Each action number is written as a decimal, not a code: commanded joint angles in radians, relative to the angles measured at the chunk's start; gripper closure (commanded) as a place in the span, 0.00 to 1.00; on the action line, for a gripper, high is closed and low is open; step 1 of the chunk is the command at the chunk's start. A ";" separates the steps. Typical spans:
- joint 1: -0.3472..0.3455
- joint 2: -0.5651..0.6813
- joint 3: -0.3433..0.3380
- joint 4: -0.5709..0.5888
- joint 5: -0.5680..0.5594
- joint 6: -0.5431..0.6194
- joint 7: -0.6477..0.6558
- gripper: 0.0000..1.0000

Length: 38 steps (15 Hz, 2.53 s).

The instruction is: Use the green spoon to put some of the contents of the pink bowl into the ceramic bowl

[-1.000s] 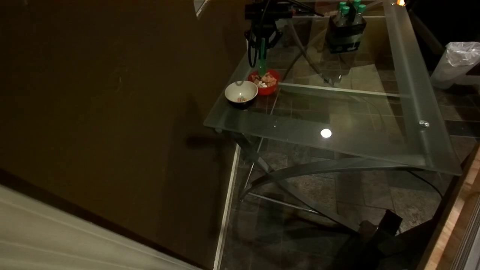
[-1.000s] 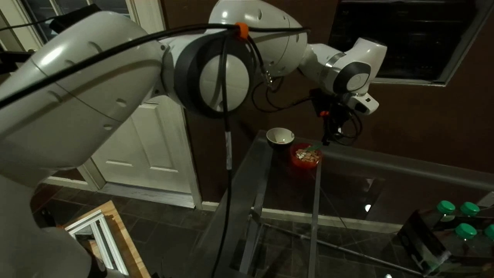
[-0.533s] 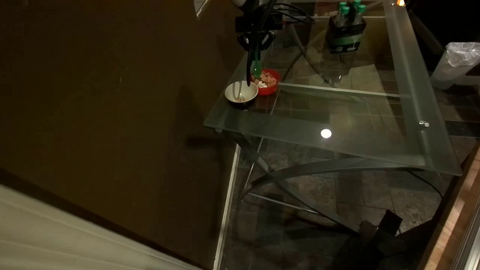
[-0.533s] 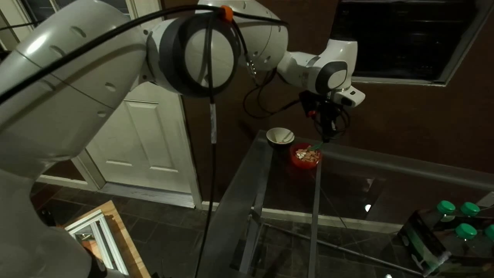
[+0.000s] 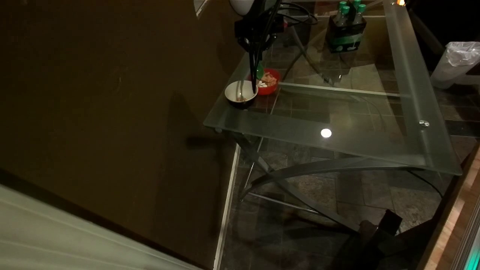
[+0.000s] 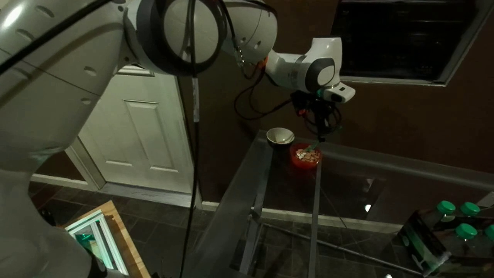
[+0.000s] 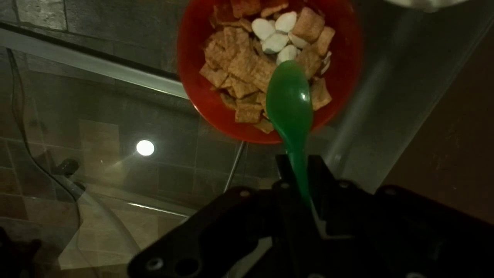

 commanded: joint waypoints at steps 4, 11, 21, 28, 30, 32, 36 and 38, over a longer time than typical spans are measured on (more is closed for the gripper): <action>0.016 -0.107 -0.015 -0.161 -0.094 0.085 0.069 0.95; -0.008 -0.071 0.003 -0.145 -0.095 0.140 0.076 0.85; 0.056 -0.093 -0.051 -0.186 -0.171 0.155 0.155 0.96; 0.121 -0.069 -0.115 -0.179 -0.330 0.159 0.319 0.96; 0.131 -0.064 -0.118 -0.178 -0.362 0.152 0.352 0.96; 0.141 -0.055 -0.121 -0.176 -0.392 0.153 0.381 0.96; 0.159 -0.043 -0.127 -0.171 -0.448 0.156 0.439 0.96; 0.167 -0.043 -0.129 -0.171 -0.473 0.158 0.464 0.96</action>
